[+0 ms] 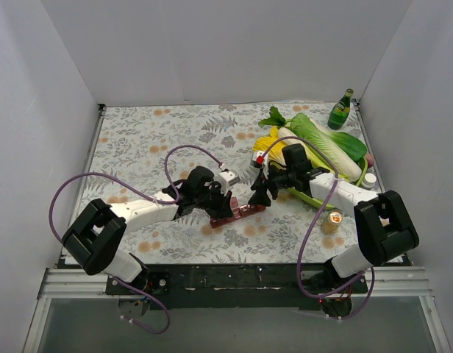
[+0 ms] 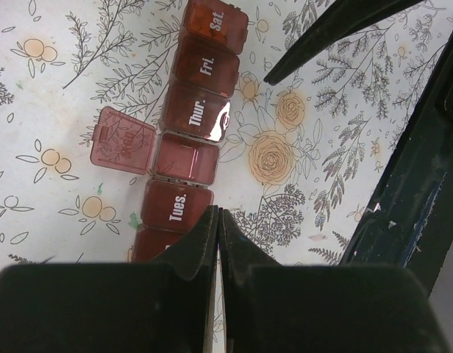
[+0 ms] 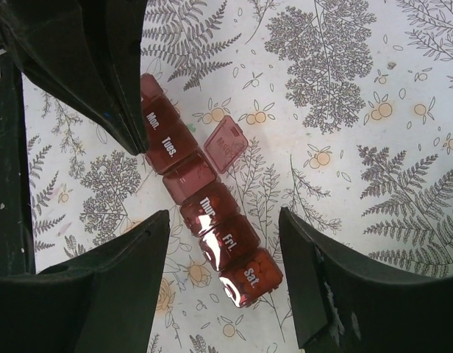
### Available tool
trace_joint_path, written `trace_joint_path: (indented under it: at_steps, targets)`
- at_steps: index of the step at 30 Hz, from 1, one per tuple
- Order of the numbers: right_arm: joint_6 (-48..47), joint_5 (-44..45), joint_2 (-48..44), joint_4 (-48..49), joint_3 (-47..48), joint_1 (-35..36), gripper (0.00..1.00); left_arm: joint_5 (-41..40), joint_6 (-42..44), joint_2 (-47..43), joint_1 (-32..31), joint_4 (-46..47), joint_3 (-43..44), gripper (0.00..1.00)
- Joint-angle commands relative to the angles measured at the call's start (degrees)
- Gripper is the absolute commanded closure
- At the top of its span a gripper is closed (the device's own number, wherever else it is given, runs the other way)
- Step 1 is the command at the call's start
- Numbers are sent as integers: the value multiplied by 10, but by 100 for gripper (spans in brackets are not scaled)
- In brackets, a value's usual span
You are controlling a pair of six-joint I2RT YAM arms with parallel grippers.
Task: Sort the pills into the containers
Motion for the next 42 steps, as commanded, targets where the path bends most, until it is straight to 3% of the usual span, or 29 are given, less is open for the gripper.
trace_joint_path:
  at_steps: [1,15,26,28,29,32,33,36,42]
  targets:
    - [4,3,7,10,0,-1,32,15,-2,-10,-3,5,13,100]
    - [6,7,4,10,-1,-2,32,-34,5,79,-3,-31,28,100]
    - [-17,2,-4,-4,1,-5,31,-34,-2,-19,3,-34,28,99]
    - [-45,9,-7,-12,1,-5,31,-46,-2,-34,11,-34,25,93]
    - [-56,15,-8,-14,-1,-4,31,-51,-3,-43,23,-30,20,83]
    - [-92,40,-21,-15,-6,-2,31,-69,-17,-78,56,-14,11,65]
    - [-102,48,-24,-16,-6,0,30,-85,-24,-93,63,-11,8,47]
    - [-148,72,-31,-40,4,0,29,-123,-20,-105,82,1,1,22]
    - [-269,67,-76,-138,42,-6,24,-132,136,-67,95,-18,15,17]
